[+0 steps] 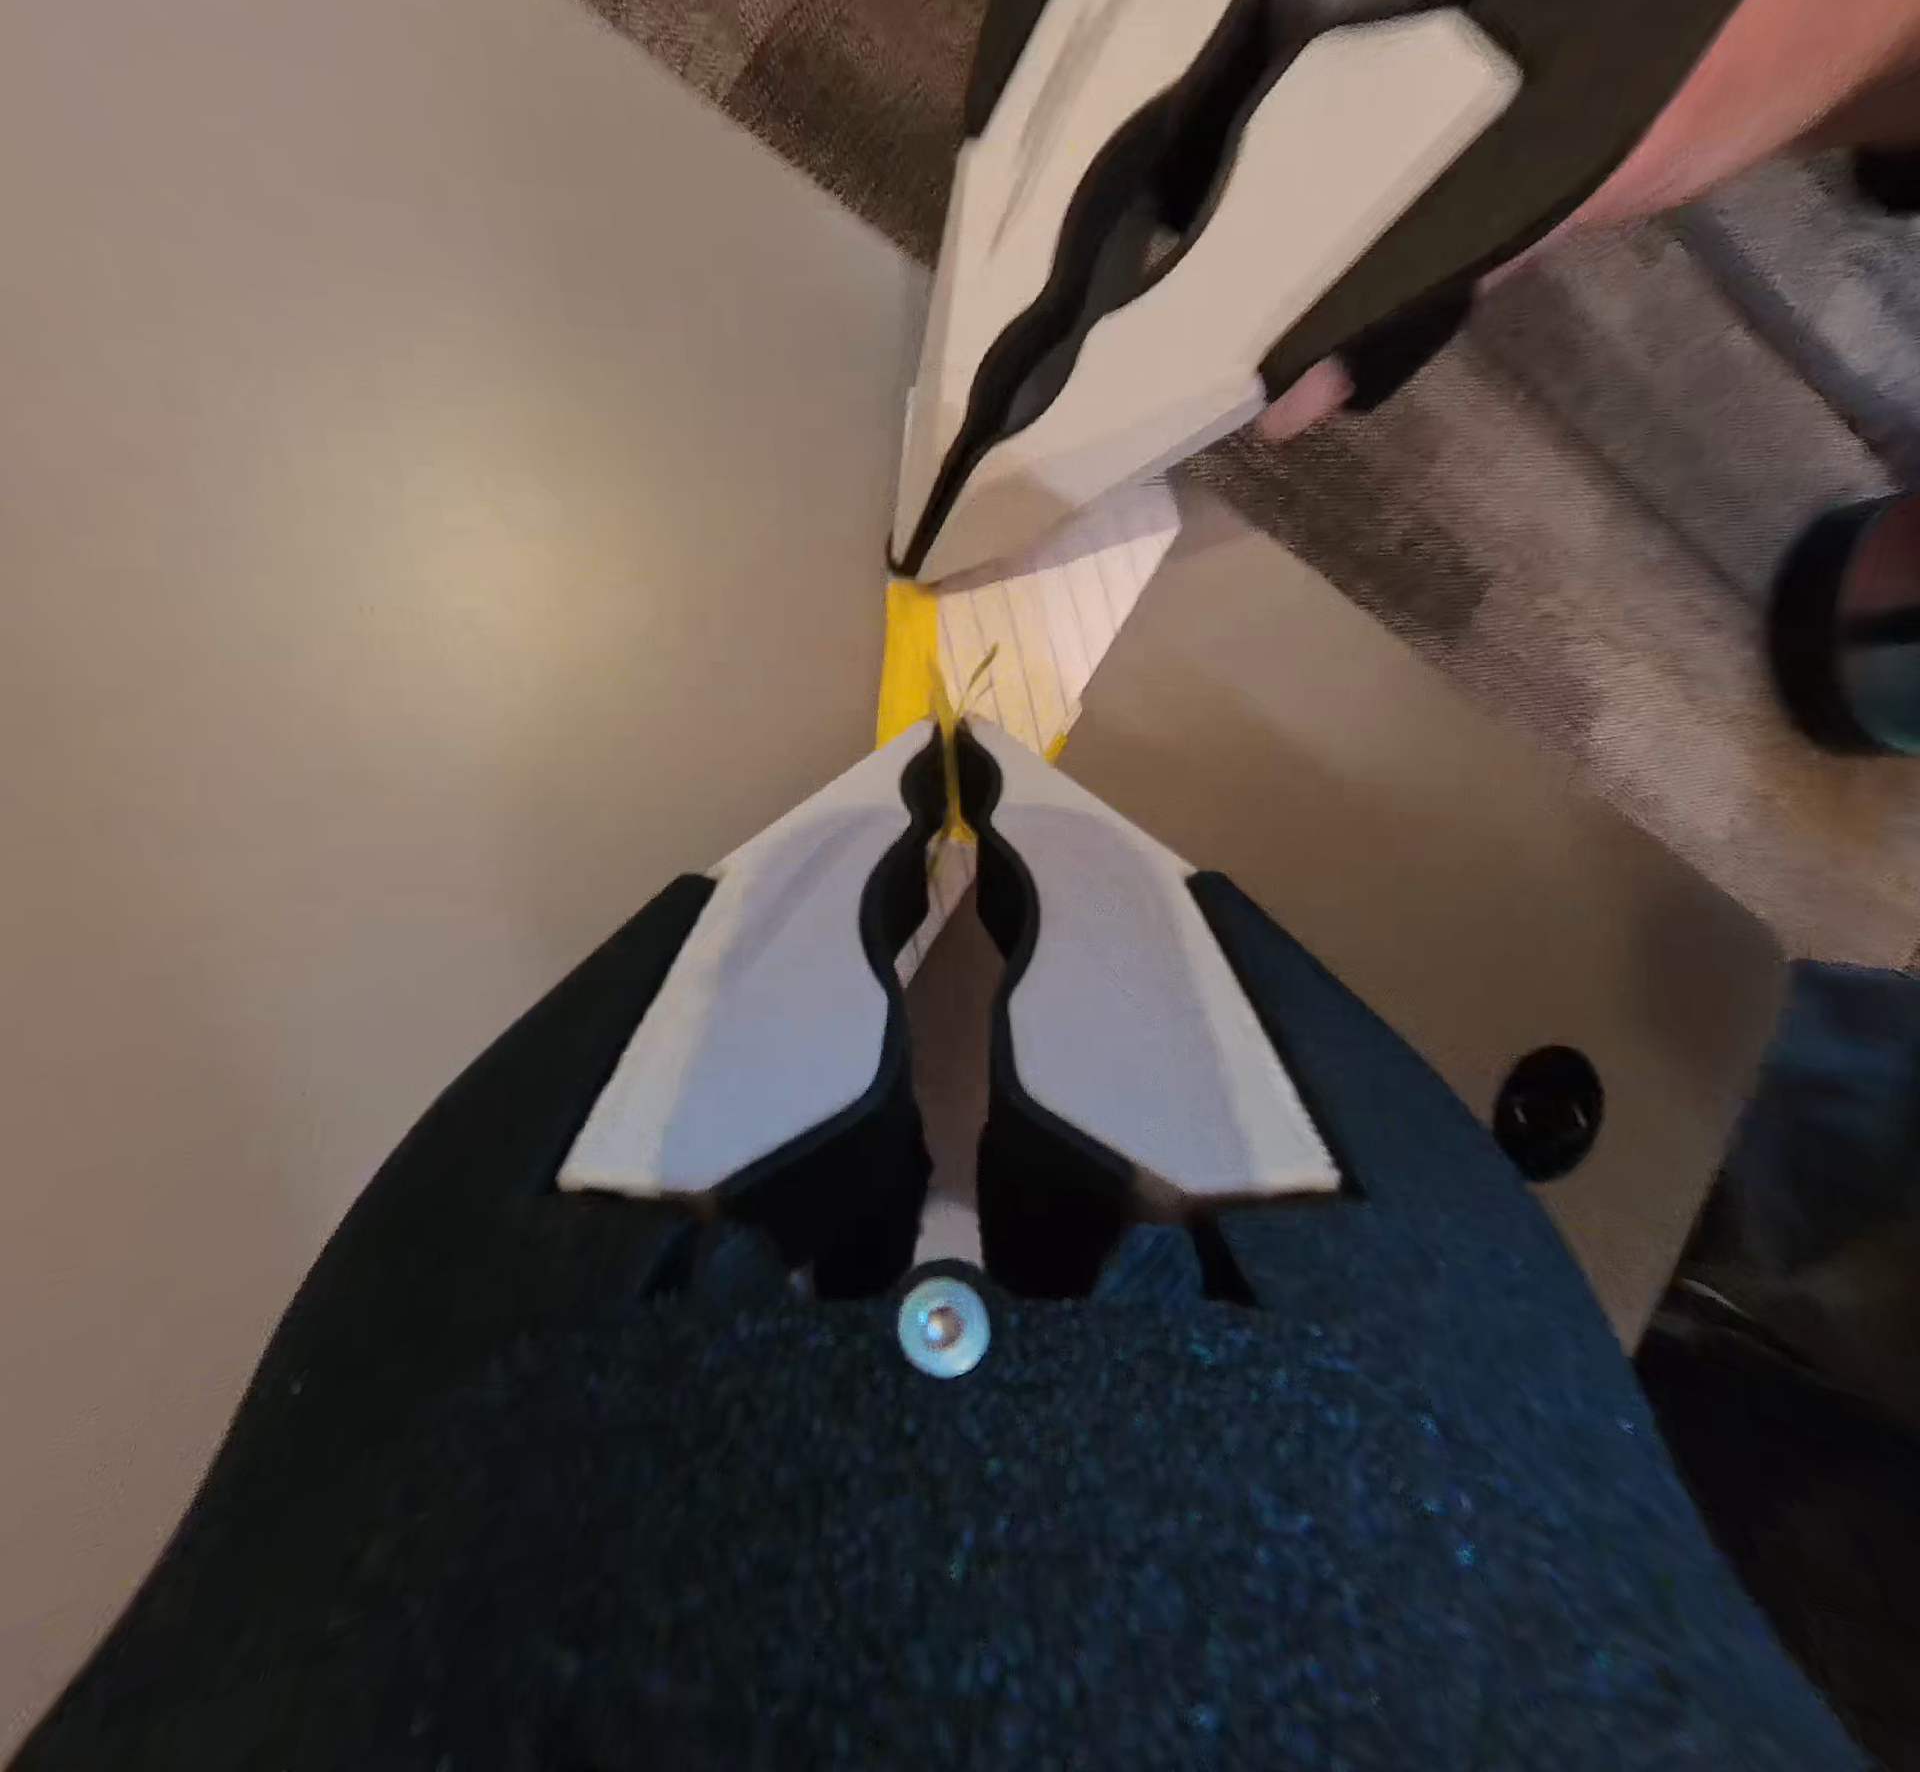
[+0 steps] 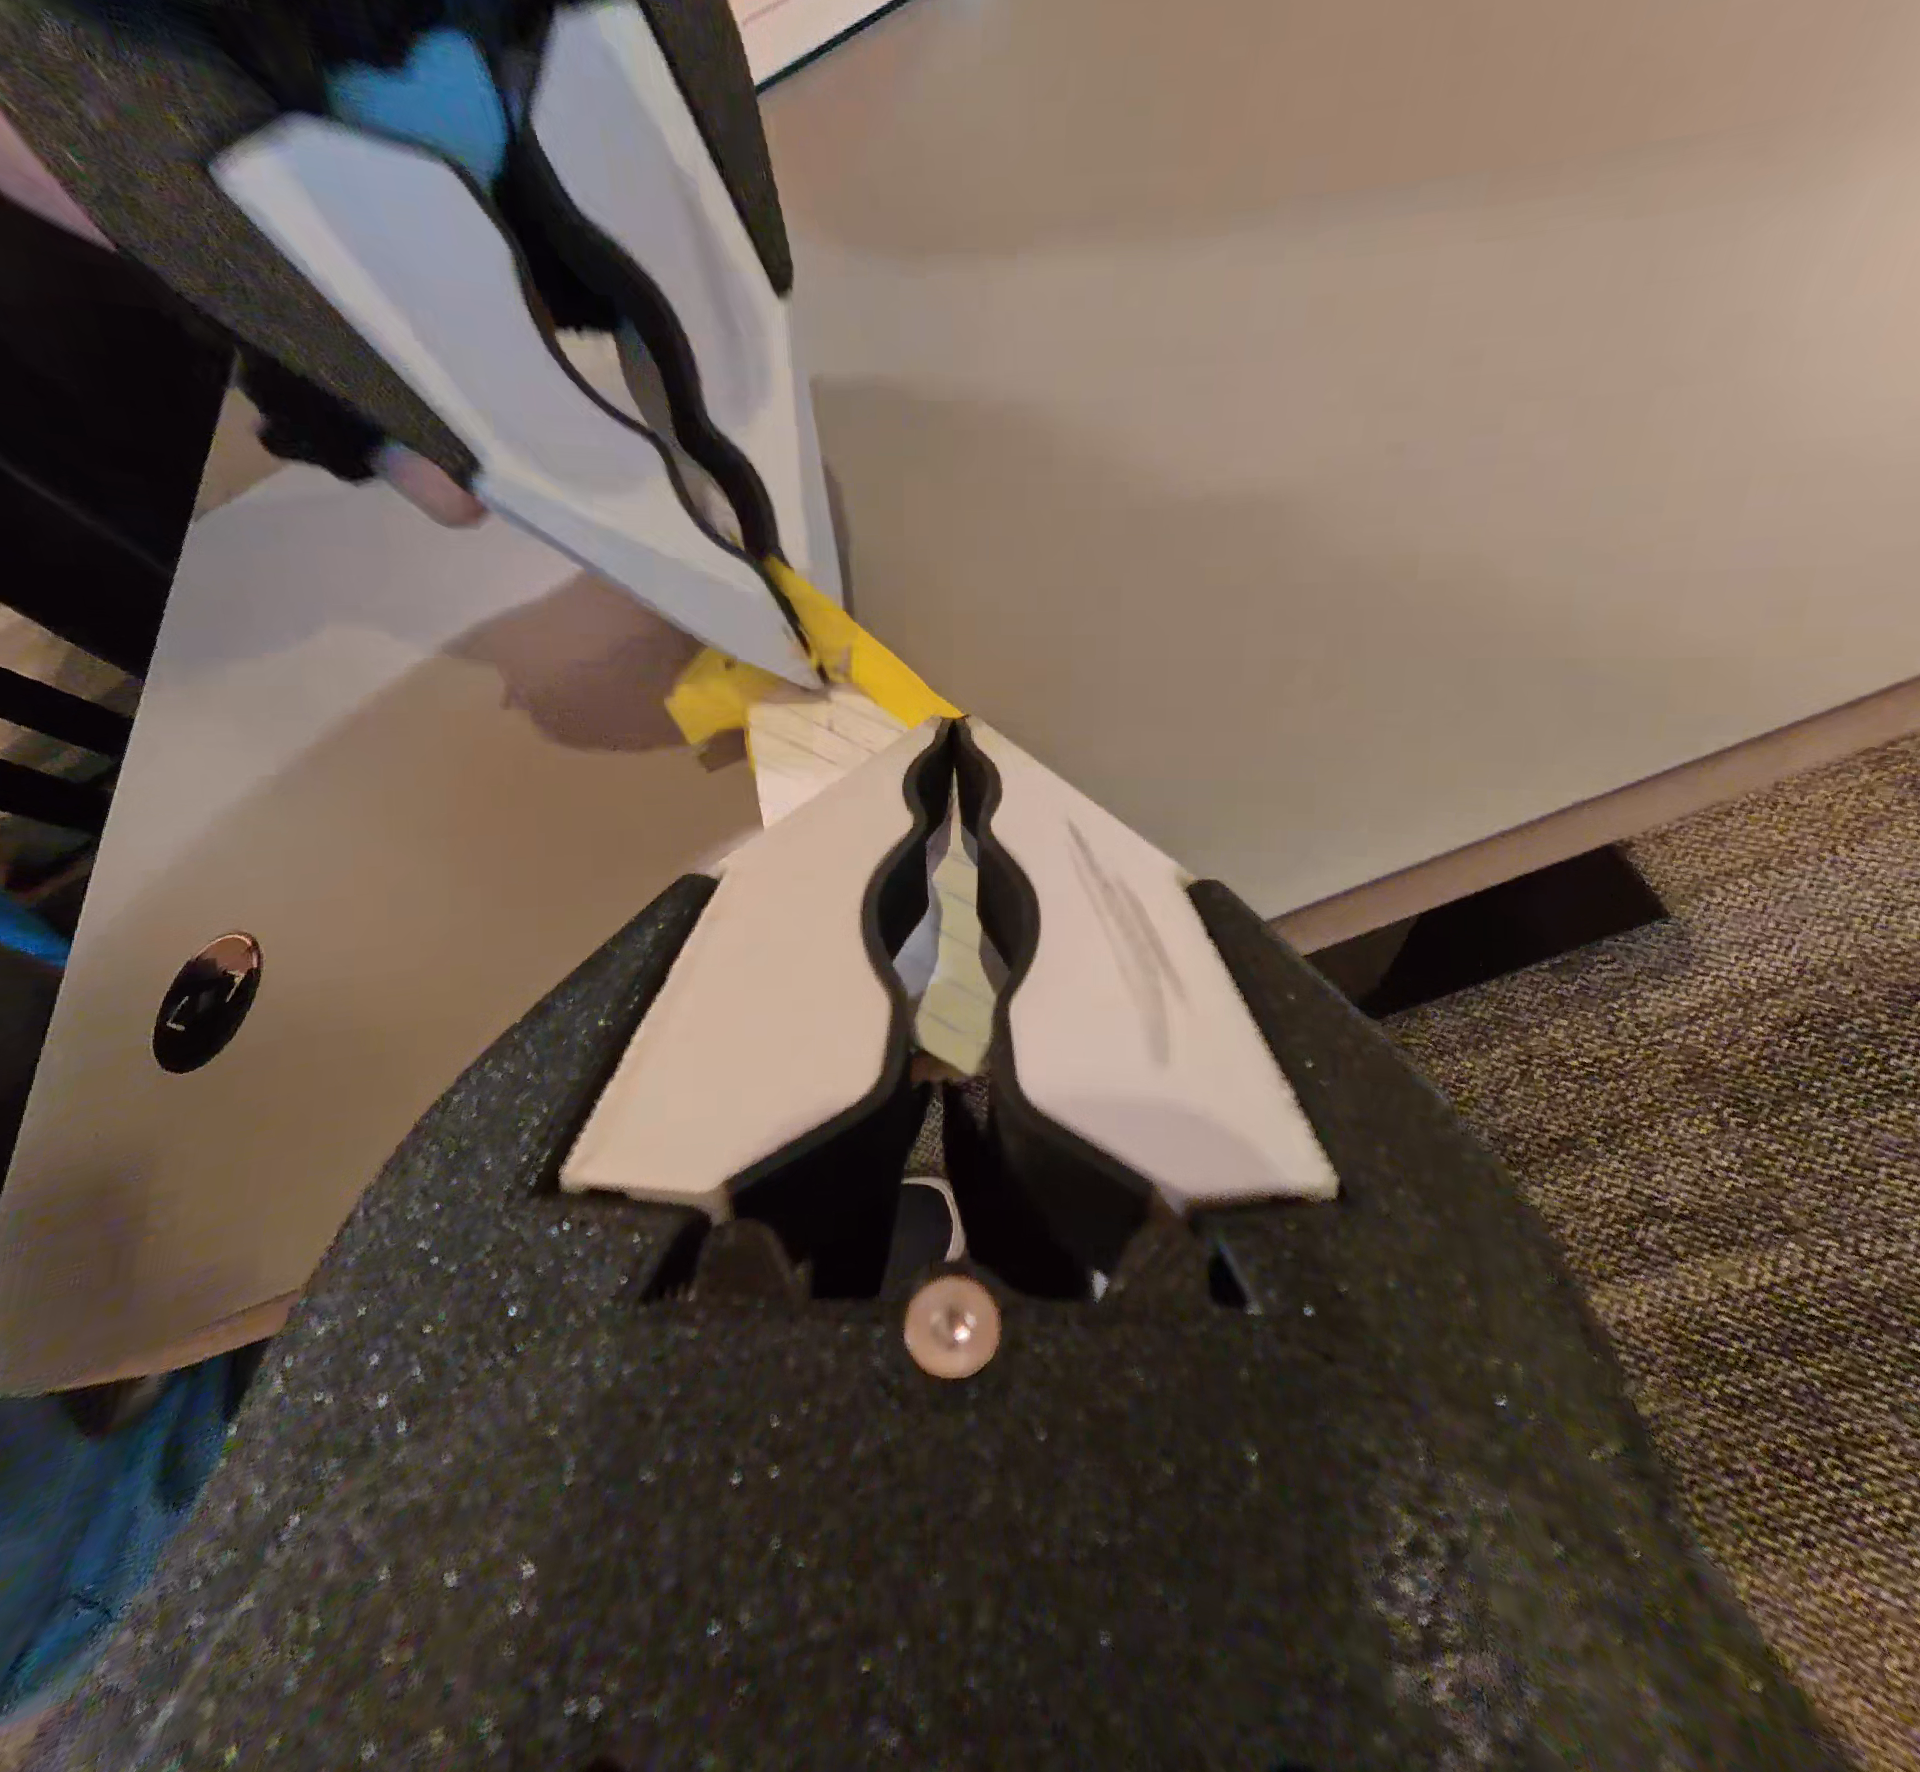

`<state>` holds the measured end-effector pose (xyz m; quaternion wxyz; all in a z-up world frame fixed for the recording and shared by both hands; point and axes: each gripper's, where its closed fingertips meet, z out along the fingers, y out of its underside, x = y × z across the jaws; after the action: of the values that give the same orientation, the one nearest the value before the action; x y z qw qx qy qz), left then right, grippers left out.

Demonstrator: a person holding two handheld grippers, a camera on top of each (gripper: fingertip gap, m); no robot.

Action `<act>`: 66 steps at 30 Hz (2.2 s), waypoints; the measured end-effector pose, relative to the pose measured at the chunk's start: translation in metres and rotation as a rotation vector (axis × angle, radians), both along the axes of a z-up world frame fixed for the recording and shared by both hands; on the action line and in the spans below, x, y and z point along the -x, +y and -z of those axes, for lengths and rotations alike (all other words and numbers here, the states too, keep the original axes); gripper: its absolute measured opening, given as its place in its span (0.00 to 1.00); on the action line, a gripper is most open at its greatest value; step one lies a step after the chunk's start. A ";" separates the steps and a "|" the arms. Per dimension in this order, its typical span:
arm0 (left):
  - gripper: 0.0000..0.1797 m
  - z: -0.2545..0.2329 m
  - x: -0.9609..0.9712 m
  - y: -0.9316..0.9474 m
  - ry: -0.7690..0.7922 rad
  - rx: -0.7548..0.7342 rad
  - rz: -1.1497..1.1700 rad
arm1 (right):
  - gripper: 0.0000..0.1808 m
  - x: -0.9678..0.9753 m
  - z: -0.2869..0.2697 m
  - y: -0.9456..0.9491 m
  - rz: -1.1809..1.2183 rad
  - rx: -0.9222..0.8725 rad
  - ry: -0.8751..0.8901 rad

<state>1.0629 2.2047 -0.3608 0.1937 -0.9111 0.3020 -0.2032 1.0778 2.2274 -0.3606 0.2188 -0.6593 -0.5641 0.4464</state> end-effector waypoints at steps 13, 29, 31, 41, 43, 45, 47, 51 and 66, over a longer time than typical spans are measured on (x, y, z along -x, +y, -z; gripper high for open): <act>0.00 0.003 0.005 -0.002 -0.095 0.050 0.005 | 0.20 -0.036 -0.009 -0.015 -0.304 -0.366 0.001; 0.00 0.003 0.006 -0.003 -0.134 0.072 0.008 | 0.00 -0.030 -0.020 -0.019 -0.381 -0.172 0.049; 0.00 0.003 0.007 -0.003 -0.133 0.076 0.014 | 0.00 -0.028 -0.022 -0.019 -0.388 -0.119 0.043; 0.00 0.004 0.006 -0.002 -0.128 0.074 0.027 | 0.00 -0.019 -0.006 -0.008 -0.338 0.044 -0.063; 0.00 0.004 0.006 -0.002 -0.130 0.072 0.026 | 0.00 -0.020 -0.005 -0.009 -0.336 0.104 -0.074; 0.00 0.004 0.005 -0.003 -0.125 0.067 0.028 | 0.00 -0.019 0.000 -0.006 -0.313 0.105 -0.109; 0.00 0.004 0.005 -0.002 -0.126 0.067 0.025 | 0.00 -0.018 0.001 -0.004 -0.288 0.115 -0.118; 0.00 0.003 0.006 -0.002 -0.123 0.054 0.021 | 0.00 -0.017 0.003 -0.002 -0.269 0.120 -0.136; 0.00 -0.007 -0.040 0.002 -0.134 -0.055 -0.028 | 0.00 -0.018 0.002 -0.002 -0.249 0.102 -0.161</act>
<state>1.1034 2.2066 -0.3536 0.2411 -0.8939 0.2810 -0.2529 1.0960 2.2251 -0.3628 0.0821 -0.6282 -0.6339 0.4437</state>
